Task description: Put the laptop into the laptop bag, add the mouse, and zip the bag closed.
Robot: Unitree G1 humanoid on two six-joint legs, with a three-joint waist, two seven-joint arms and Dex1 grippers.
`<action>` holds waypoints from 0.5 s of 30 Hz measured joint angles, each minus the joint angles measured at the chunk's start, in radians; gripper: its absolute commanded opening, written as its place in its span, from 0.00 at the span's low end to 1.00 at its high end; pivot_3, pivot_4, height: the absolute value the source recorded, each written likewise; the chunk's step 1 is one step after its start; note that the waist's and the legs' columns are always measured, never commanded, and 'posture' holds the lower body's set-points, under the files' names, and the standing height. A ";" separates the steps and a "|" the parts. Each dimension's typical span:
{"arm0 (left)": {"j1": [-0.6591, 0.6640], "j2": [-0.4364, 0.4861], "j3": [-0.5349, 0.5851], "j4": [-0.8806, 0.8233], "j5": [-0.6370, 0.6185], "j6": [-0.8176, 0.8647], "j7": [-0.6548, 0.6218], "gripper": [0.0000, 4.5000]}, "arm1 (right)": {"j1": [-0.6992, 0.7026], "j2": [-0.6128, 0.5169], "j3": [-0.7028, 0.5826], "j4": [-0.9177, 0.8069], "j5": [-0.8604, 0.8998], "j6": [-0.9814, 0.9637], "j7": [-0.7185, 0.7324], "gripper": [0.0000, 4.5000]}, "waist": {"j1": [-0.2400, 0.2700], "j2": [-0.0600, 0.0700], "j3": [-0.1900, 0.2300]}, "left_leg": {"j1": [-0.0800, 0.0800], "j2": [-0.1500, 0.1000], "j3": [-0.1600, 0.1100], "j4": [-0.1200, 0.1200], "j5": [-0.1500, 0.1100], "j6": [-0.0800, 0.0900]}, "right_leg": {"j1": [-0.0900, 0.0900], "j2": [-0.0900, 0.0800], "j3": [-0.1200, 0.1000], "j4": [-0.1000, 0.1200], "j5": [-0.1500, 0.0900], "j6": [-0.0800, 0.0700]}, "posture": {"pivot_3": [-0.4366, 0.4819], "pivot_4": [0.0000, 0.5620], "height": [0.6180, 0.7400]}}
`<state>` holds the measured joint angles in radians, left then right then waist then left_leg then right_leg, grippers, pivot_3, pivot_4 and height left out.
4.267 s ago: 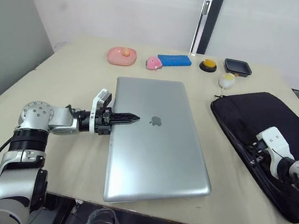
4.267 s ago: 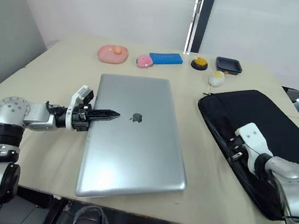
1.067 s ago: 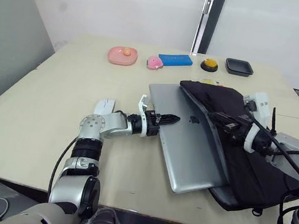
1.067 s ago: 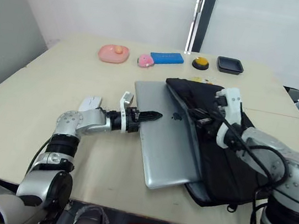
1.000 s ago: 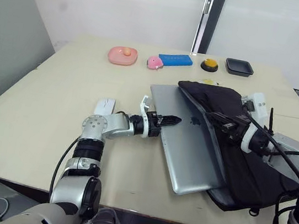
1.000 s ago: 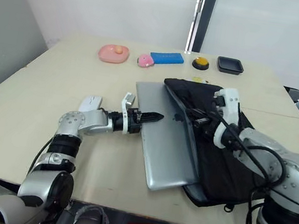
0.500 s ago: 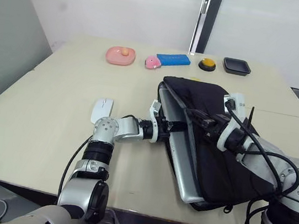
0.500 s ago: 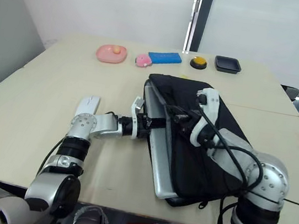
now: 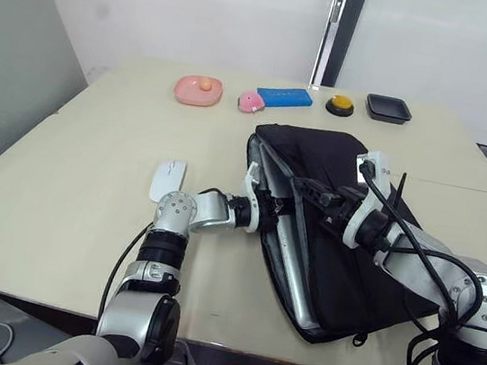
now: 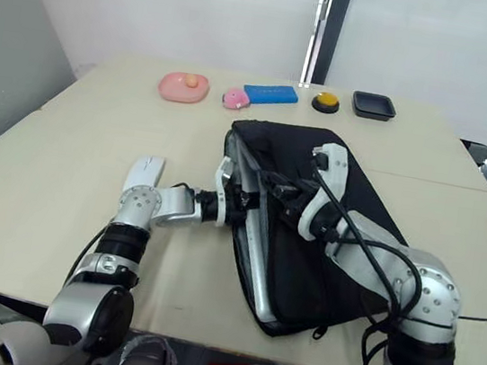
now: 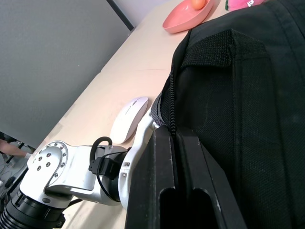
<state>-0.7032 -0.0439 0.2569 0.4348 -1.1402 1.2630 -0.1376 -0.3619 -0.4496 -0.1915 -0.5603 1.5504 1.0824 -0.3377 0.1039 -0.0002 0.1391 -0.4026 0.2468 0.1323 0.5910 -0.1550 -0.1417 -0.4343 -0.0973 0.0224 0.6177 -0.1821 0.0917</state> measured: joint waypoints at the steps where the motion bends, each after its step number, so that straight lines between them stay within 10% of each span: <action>1: 0.000 -0.003 0.003 0.000 0.000 0.004 0.000 0.08 | 0.002 -0.012 0.004 0.000 0.005 -0.008 0.001 0.00 | 0.000 0.000 0.000 | 0.000 0.000 0.000 0.000 0.000 0.000 | 0.000 0.000 0.000 0.000 0.000 0.000 | 0.48 0.27 1.00; 15: -0.027 -0.045 0.091 0.041 0.021 -0.071 0.076 0.08 | 0.020 -0.065 0.073 0.002 0.038 -0.115 -0.006 0.00 | -0.002 0.000 0.000 | -0.002 0.000 0.000 0.000 0.000 0.000 | 0.000 0.000 0.000 -0.001 0.000 0.001 | 0.48 0.27 1.00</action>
<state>-0.7300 -0.0889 0.3476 0.4760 -1.1196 1.1924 -0.0612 -0.3417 -0.5146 -0.1181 -0.5587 1.5883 0.9673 -0.3439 0.1016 -0.0003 0.1391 -0.4042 0.2467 0.1319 0.5913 -0.1549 -0.1414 -0.4346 -0.0973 0.0221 0.6168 -0.1817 0.0923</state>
